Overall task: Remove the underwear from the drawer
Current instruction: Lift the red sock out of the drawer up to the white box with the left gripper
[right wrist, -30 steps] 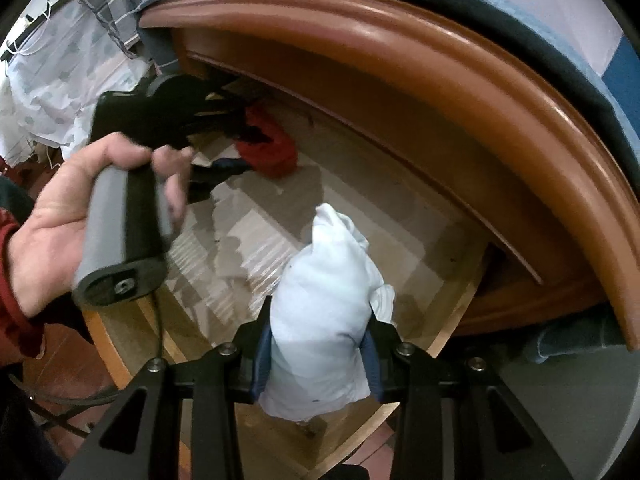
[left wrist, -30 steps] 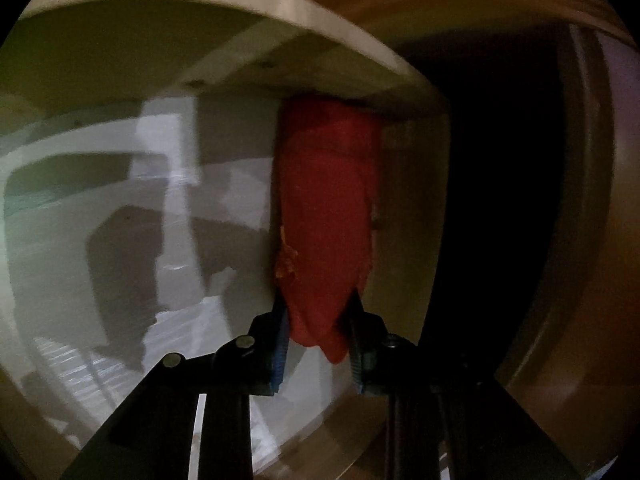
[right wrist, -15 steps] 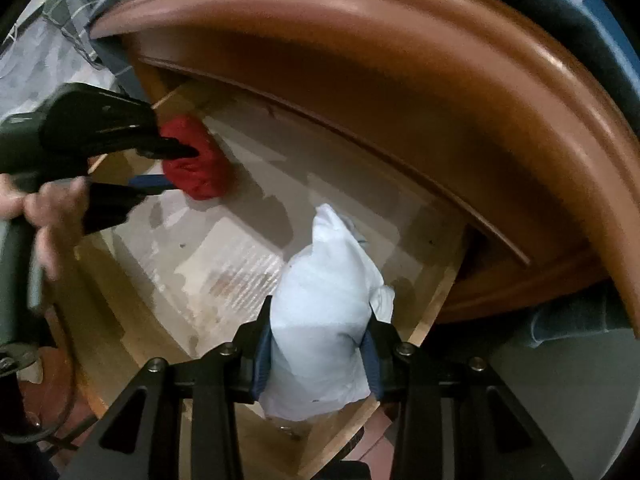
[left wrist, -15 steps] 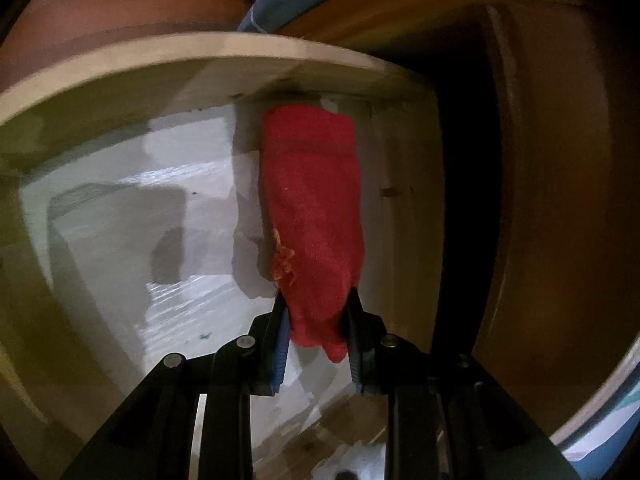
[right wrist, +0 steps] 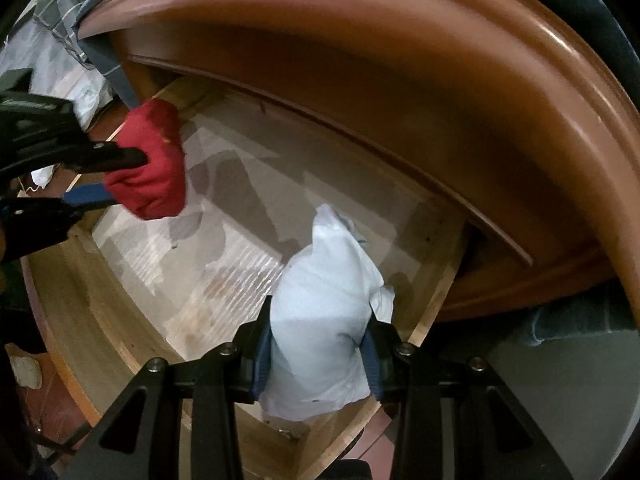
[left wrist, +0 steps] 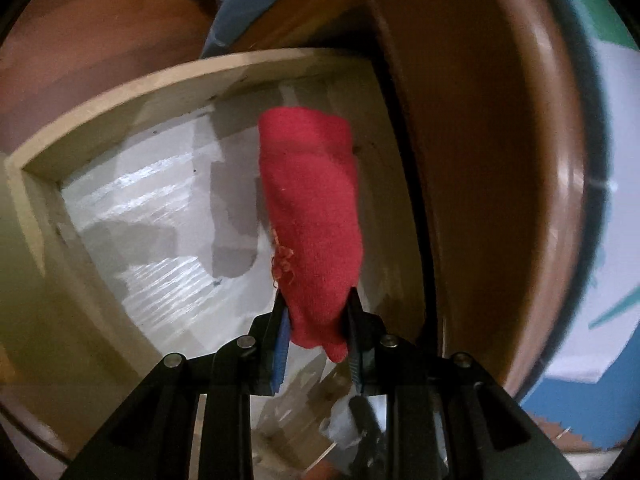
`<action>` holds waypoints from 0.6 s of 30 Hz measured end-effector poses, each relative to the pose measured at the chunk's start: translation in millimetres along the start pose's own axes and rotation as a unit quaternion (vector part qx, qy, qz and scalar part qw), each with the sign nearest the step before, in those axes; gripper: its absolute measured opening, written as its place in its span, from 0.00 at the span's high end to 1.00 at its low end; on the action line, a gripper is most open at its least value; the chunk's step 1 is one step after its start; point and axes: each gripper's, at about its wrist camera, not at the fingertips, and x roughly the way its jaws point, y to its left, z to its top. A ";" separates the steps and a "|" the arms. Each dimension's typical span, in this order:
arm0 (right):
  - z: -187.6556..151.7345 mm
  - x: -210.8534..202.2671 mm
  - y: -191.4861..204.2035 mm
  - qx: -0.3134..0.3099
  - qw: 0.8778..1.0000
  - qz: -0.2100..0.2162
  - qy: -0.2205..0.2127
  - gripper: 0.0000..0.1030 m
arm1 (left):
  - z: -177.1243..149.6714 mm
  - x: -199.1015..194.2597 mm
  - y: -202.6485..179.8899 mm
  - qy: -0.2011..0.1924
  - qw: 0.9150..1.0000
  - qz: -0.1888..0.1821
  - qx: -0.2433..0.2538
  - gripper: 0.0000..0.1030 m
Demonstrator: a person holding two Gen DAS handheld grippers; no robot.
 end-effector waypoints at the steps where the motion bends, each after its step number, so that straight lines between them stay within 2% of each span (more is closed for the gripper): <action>1: 0.4 -0.6 0.5 0.000 1.000 0.000 -0.001 0.63 | 0.1 -5.3 -2.6 0.000 1.000 0.002 0.011 0.79; 5: 0.8 -0.7 1.9 0.001 1.000 0.000 -0.004 0.63 | -9.6 -42.8 -20.7 -0.001 0.996 0.010 0.086 0.79; 7: 0.0 -0.2 2.3 0.001 1.000 -0.001 -0.004 0.63 | -14.3 -40.1 -32.3 -0.002 0.992 0.019 0.123 0.79; 11: -1.0 0.2 1.5 0.003 1.000 0.000 -0.004 0.63 | -29.8 -53.2 -56.8 -0.009 0.975 0.041 0.217 0.79; 18: -2.3 -1.3 -1.8 0.013 1.000 0.002 -0.008 0.63 | -49.5 -71.7 -86.4 -0.036 0.941 0.074 0.327 0.79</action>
